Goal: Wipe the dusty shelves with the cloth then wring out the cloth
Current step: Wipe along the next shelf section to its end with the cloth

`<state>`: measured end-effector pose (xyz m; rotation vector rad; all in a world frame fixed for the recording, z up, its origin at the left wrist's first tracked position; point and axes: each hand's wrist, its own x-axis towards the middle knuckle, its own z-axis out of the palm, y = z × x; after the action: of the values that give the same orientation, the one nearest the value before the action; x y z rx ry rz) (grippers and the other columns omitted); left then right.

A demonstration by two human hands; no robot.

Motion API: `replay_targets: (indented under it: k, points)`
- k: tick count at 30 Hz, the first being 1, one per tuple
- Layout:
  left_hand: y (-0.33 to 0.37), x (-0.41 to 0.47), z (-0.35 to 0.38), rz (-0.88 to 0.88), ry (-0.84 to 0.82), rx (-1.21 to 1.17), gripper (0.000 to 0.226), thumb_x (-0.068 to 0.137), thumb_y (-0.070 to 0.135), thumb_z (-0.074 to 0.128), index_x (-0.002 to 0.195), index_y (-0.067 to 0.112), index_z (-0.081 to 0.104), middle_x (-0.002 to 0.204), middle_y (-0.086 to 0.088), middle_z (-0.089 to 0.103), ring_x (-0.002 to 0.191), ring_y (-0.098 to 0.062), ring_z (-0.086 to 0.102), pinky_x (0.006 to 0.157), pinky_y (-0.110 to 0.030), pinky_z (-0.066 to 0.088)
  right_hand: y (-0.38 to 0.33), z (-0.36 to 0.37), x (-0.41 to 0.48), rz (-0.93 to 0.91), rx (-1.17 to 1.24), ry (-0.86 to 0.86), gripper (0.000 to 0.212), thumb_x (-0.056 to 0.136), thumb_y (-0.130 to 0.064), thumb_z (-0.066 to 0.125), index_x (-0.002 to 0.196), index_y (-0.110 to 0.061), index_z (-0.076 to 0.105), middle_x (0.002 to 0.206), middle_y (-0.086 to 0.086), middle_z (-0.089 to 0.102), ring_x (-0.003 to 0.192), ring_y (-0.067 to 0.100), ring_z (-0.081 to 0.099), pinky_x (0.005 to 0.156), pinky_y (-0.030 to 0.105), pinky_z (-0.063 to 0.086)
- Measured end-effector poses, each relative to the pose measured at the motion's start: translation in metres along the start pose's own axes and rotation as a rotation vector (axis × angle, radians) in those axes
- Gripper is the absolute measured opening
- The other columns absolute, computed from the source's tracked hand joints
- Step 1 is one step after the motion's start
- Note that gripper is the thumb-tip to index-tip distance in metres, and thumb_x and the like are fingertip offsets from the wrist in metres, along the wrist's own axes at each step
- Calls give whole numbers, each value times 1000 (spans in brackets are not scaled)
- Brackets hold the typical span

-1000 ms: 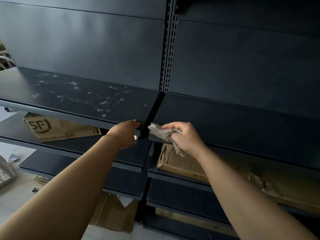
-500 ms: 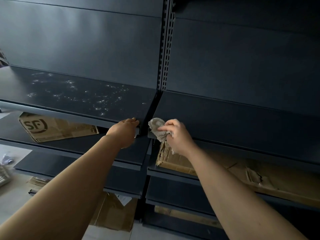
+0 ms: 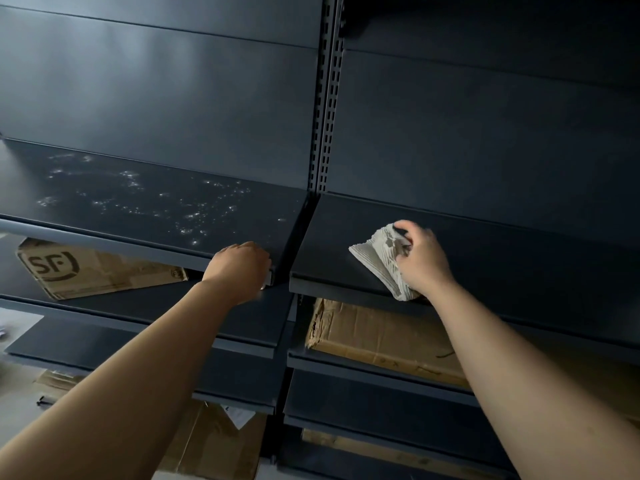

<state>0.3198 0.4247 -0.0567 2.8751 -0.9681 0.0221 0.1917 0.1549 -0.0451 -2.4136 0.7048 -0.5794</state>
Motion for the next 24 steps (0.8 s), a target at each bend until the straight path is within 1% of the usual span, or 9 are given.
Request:
replay_targets:
  k: [2, 4, 8, 11, 13, 15, 19, 21, 24]
  points:
    - [1, 5, 1, -18, 32, -27, 25, 93, 16, 41, 105, 14, 63, 115, -4, 59, 107, -28, 56, 90, -37, 47, -1, 9, 0, -119, -181, 17, 40, 82, 0, 49, 107, -26, 66, 120, 3, 55, 98, 27, 61, 80, 35, 51]
    - [1, 10, 4, -18, 46, -50, 31, 95, 21, 38, 115, 15, 61, 124, -4, 57, 112, -26, 54, 95, -37, 44, 3, 21, -3, -176, -261, 10, 31, 87, -7, 48, 101, -22, 72, 124, 2, 58, 100, 29, 62, 76, 33, 49]
    - [2, 20, 6, -65, 51, -133, 36, 97, 28, 34, 124, 18, 56, 137, -1, 51, 120, -26, 49, 97, -37, 41, 2, 34, 9, -105, -246, -47, 35, 89, -20, 46, 117, -22, 68, 141, 1, 49, 116, 26, 57, 86, 32, 48]
    - [4, 29, 8, -89, 66, -152, 40, 97, 30, 35, 134, 21, 49, 145, 2, 43, 129, -24, 41, 103, -37, 38, -23, 49, 13, -178, -284, -202, 51, 84, -34, 49, 132, -20, 55, 152, 1, 33, 131, 24, 42, 100, 32, 40]
    - [2, 32, 14, -110, 111, -176, 40, 97, 29, 37, 133, 23, 51, 142, 4, 46, 128, -23, 42, 102, -37, 40, -39, 63, 8, -306, -241, -306, 51, 86, -29, 48, 136, -19, 51, 155, -1, 27, 137, 21, 34, 107, 32, 35]
    - [-1, 32, 20, -114, 175, -187, 38, 96, 28, 39, 130, 24, 55, 138, 6, 50, 125, -21, 45, 100, -36, 42, -38, 70, 13, -360, -165, -347, 47, 88, -21, 46, 135, -21, 53, 155, -2, 28, 137, 18, 35, 109, 32, 35]
    - [-3, 30, 30, -107, 264, -221, 36, 96, 28, 40, 126, 22, 59, 134, 5, 55, 123, -22, 47, 102, -34, 40, 11, 56, 59, -239, -182, -142, 44, 85, -13, 50, 127, -17, 60, 150, 5, 39, 130, 25, 48, 106, 33, 40]
    - [-4, 28, 34, -94, 304, -235, 43, 94, 35, 33, 123, 20, 61, 131, 3, 58, 120, -24, 50, 103, -33, 39, 33, 44, 84, -92, -214, -56, 44, 86, -11, 48, 128, -15, 59, 151, 6, 37, 131, 25, 46, 106, 32, 37]
    - [-5, 27, 37, -78, 357, -230, 58, 87, 42, 22, 118, 19, 65, 124, 2, 63, 114, -25, 56, 100, -33, 42, 39, 43, 110, 69, -250, -60, 46, 88, -12, 44, 132, -19, 55, 156, 1, 26, 131, 28, 44, 103, 34, 37]
